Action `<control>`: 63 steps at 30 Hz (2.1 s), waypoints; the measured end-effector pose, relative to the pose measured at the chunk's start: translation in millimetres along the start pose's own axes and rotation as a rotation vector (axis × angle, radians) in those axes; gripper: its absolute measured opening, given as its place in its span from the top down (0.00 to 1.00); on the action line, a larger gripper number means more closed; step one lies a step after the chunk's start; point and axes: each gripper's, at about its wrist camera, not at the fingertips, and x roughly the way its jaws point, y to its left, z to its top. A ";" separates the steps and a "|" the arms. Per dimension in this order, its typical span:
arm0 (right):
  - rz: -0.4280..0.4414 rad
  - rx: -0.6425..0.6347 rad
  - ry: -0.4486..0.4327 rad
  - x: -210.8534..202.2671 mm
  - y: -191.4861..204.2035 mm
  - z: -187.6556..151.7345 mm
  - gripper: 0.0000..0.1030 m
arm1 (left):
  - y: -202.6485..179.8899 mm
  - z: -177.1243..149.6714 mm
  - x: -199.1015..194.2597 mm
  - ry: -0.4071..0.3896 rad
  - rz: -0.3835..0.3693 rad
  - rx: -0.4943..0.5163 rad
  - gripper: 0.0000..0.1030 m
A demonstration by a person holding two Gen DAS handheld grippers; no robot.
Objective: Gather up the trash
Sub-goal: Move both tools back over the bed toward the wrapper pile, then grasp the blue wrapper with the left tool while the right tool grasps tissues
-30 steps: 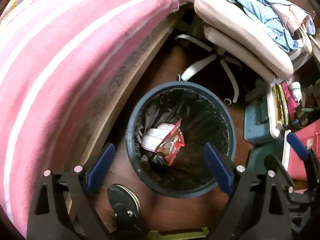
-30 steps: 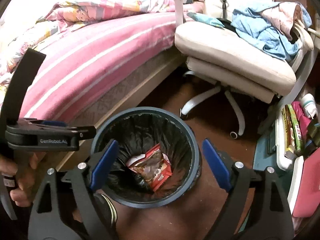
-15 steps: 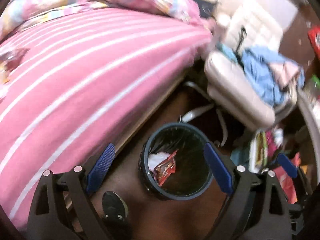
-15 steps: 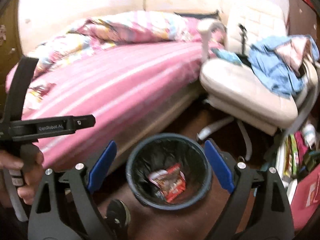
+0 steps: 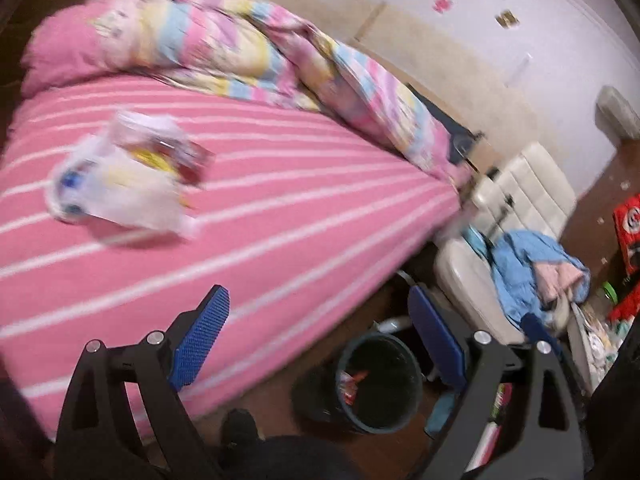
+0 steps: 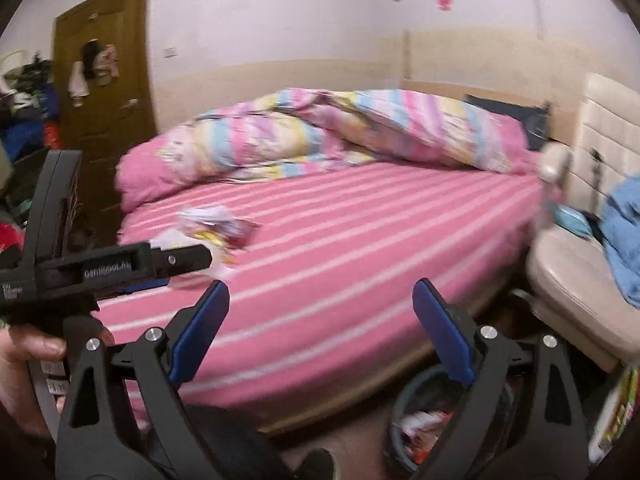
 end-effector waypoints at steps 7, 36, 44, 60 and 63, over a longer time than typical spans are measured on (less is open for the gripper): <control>0.140 -0.056 0.002 48.2 80.3 19.6 0.09 | 87.4 6.4 -31.3 -0.045 0.129 -0.051 0.14; 0.327 -0.079 0.287 281.2 163.0 3.8 0.09 | 243.6 66.2 53.9 0.041 0.139 -0.076 0.22; 0.348 -0.080 0.424 314.4 170.4 -4.2 0.42 | 243.3 71.3 65.0 0.065 0.124 -0.105 0.23; 0.317 0.045 0.364 299.8 139.0 3.4 0.88 | 243.8 73.9 85.1 0.088 0.165 -0.113 0.40; 0.310 0.044 0.351 295.5 137.9 5.4 0.88 | 242.0 74.4 88.1 0.086 0.189 -0.095 0.40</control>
